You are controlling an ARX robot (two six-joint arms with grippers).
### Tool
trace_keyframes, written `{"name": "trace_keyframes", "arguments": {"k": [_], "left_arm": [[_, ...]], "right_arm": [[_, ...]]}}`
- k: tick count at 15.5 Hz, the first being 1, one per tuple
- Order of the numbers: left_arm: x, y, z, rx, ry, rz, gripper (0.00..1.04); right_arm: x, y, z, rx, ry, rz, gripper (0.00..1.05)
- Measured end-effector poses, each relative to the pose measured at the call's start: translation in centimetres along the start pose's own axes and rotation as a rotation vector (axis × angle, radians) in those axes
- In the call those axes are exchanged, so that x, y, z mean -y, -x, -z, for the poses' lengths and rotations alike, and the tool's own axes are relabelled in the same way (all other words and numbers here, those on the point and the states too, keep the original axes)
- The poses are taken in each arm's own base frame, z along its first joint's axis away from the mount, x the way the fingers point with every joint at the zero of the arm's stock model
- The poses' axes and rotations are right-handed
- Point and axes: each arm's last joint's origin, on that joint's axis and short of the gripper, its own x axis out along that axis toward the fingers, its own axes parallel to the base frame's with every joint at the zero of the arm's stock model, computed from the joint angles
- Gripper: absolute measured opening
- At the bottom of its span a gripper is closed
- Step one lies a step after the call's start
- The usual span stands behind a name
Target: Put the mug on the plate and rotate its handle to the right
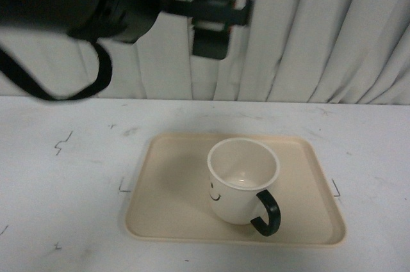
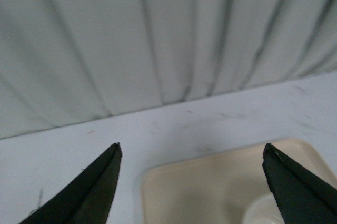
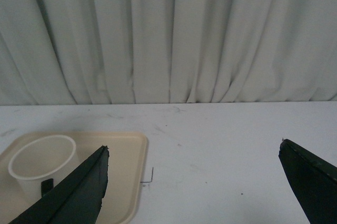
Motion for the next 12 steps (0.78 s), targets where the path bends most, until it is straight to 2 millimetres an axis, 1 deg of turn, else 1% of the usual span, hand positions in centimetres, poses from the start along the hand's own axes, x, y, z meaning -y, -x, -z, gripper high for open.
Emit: {"name": "trace_keyframes", "arguments": {"k": [1, 2, 3, 4, 6, 7, 8, 9, 10, 12], "left_arm": [[-4.8, 3.5, 6.3, 0.149, 0.083, -0.202, 0.56], [-6.1, 4.9, 5.7, 0.247, 0.122, -0.221, 0.47], [-6.7, 5.8, 5.2, 0.304, 0.140, -0.224, 0.41], [-6.9, 6.1, 5.0, 0.318, 0.143, -0.223, 0.39], [-7.4, 7.1, 4.9, 0.350, 0.149, -0.214, 0.32], [-7.7, 7.7, 5.3, 0.352, 0.148, -0.207, 0.27], [-8.1, 8.3, 6.2, 0.333, 0.141, -0.203, 0.19], [-8.6, 8.9, 8.2, 0.264, 0.125, -0.193, 0.07], [-9.1, 9.6, 9.3, 0.235, 0.119, -0.193, 0.02], [-10.2, 11.5, 9.2, 0.299, 0.132, -0.210, 0.02]], "right_arm": [[0.0, 0.0, 0.0, -0.002, 0.000, 0.005, 0.98], [0.0, 0.0, 0.0, -0.001, 0.000, 0.003, 0.98], [0.0, 0.0, 0.0, 0.000, 0.000, 0.003, 0.98], [0.0, 0.0, 0.0, 0.000, 0.000, 0.002, 0.98], [0.0, 0.0, 0.0, -0.001, 0.000, 0.002, 0.98], [0.0, 0.0, 0.0, -0.001, 0.000, 0.002, 0.98], [0.0, 0.0, 0.0, -0.001, 0.000, 0.002, 0.98], [0.0, 0.0, 0.0, -0.001, 0.000, 0.002, 0.98], [0.0, 0.0, 0.0, -0.001, 0.000, 0.002, 0.98], [0.0, 0.0, 0.0, -0.001, 0.000, 0.002, 0.98]]}}
